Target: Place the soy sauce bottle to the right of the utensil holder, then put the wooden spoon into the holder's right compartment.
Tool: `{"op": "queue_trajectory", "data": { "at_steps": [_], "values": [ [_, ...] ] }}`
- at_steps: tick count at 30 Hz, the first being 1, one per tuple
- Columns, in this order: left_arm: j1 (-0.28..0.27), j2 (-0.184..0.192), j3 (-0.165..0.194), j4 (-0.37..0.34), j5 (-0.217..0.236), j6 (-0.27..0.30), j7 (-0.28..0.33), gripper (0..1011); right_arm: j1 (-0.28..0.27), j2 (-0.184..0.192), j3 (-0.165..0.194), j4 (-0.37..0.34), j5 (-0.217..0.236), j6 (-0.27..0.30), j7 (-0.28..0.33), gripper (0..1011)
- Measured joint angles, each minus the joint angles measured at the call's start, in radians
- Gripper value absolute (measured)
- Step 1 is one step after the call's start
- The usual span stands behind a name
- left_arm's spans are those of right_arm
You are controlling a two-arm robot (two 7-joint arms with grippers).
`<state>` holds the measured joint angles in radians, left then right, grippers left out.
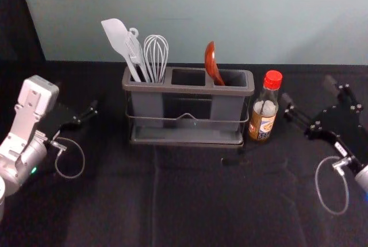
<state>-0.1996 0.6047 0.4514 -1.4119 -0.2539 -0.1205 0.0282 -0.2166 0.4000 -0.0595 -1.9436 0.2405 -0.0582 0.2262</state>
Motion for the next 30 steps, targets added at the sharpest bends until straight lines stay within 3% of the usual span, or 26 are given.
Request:
{"op": "queue_trajectory", "data": {
  "at_steps": [12, 20, 27, 30],
  "values": [
    [0.000, 0.000, 0.000, 0.000, 0.000, 0.000, 0.000, 1005, 0.135, -0.074, 0.016, 0.179, -0.090, -0.029, -0.077, 1002],
    [0.000, 0.000, 0.000, 0.000, 0.000, 0.000, 0.000, 1005, 0.292, -0.110, -0.021, 0.348, -0.205, -0.033, -0.113, 1002],
    [0.000, 0.000, 0.000, 0.000, 0.000, 0.000, 0.000, 1005, 0.380, -0.130, -0.037, 0.458, -0.255, -0.004, -0.113, 1002],
    [0.000, 0.000, 0.000, 0.000, 0.000, 0.000, 0.000, 1005, 0.394, -0.137, -0.038, 0.487, -0.265, 0.004, -0.110, 1002]
  ]
}}
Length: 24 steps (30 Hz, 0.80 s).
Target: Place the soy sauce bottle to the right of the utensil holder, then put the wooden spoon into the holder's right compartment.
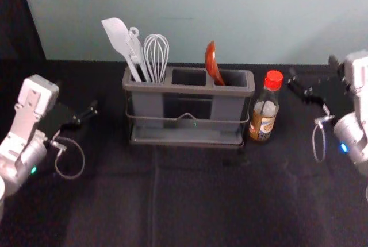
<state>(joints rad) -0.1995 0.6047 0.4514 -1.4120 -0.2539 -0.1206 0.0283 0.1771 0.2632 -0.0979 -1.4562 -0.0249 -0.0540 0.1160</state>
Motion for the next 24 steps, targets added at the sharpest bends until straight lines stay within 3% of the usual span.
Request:
{"op": "queue_trajectory", "data": {
  "at_steps": [7, 24],
  "values": [
    [0.000, 0.000, 0.000, 0.000, 0.000, 0.000, 0.000, 1005, -0.005, -0.021, 0.004, 0.061, -0.014, -0.003, 0.013, 1003],
    [0.000, 0.000, 0.000, 0.000, 0.000, 0.000, 0.000, 1005, -0.012, -0.026, 0.006, 0.066, -0.016, -0.011, 0.019, 1002]
  ]
}}
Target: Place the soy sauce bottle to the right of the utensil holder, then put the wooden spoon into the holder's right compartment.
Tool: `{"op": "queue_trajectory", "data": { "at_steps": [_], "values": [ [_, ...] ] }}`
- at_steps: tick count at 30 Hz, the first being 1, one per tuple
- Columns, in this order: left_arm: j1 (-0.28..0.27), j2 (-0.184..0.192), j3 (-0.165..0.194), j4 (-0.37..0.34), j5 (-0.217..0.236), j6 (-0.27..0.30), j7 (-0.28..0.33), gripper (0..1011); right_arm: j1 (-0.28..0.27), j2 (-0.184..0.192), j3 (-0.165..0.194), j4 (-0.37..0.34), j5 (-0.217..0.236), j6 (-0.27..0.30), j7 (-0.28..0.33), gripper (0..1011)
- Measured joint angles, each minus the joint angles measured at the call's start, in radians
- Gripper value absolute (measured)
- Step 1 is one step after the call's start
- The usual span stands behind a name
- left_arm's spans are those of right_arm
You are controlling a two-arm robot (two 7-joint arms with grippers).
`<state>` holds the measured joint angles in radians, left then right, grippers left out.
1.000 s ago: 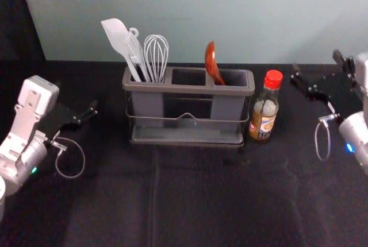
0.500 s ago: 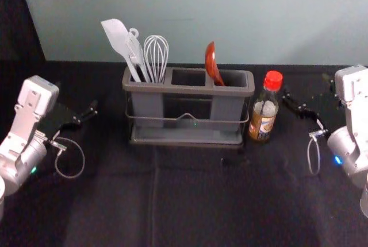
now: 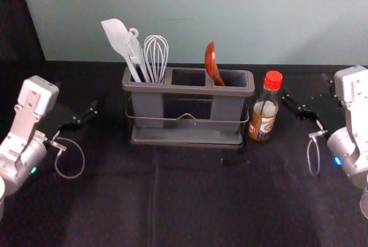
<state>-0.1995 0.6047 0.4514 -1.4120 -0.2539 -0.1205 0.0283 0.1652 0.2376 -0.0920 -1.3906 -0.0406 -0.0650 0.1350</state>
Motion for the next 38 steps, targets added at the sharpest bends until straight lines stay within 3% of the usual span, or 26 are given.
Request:
{"op": "queue_trajectory", "data": {
  "at_steps": [38],
  "values": [
    [0.000, 0.000, 0.000, 0.000, 0.000, 0.000, 0.000, 1005, 0.001, 0.002, 0.000, -0.003, 0.002, 0.002, -0.001, 1002]
  ]
}}
